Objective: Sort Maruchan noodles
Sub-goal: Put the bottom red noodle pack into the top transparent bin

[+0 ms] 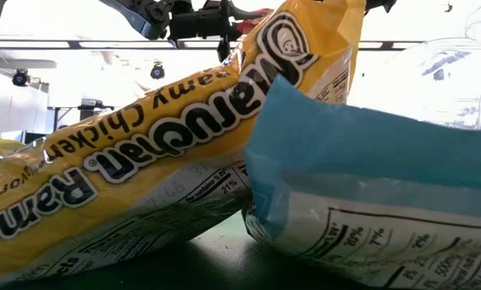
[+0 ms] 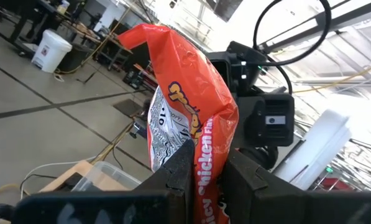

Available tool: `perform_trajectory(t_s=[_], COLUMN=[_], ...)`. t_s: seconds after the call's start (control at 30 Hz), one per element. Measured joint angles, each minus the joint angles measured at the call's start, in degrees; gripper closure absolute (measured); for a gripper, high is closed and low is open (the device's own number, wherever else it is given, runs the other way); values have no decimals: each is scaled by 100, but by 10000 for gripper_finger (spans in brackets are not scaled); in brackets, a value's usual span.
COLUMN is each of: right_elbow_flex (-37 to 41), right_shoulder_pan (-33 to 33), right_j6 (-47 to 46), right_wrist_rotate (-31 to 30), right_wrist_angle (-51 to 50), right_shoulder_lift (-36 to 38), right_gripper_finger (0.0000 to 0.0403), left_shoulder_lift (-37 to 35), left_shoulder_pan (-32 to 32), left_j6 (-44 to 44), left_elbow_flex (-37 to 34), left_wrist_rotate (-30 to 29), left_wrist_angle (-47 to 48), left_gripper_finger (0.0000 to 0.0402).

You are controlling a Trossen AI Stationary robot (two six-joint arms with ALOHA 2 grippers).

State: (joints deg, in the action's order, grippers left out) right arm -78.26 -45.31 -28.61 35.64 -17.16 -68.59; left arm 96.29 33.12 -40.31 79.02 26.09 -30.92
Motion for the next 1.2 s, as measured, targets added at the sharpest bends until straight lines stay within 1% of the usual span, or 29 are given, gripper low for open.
perform_trajectory(t_s=[0.23,0.37,0.67,0.97,1.2], right_elbow_flex=[0,0,-11,-11,-11], right_shoulder_pan=[6,6,6,43,41], right_j6=[10,-21,10,20,34], right_wrist_rotate=[5,44,171,248,281], right_wrist_angle=[46,232,426,469,469], right_shoulder_lift=[-199,-302,-307,-307,-307], right_gripper_finger=[151,157,180,231,290], left_shoulder_lift=[7,7,7,7,7], left_shoulder_pan=[-89,-100,-115,-124,-124], left_j6=[36,41,13,-3,-3], left_elbow_flex=[0,0,0,0,0], left_wrist_rotate=[-12,-24,-20,-1,-7], left_wrist_angle=[28,25,-2,9,24], left_gripper_finger=[362,362,362,362,361])
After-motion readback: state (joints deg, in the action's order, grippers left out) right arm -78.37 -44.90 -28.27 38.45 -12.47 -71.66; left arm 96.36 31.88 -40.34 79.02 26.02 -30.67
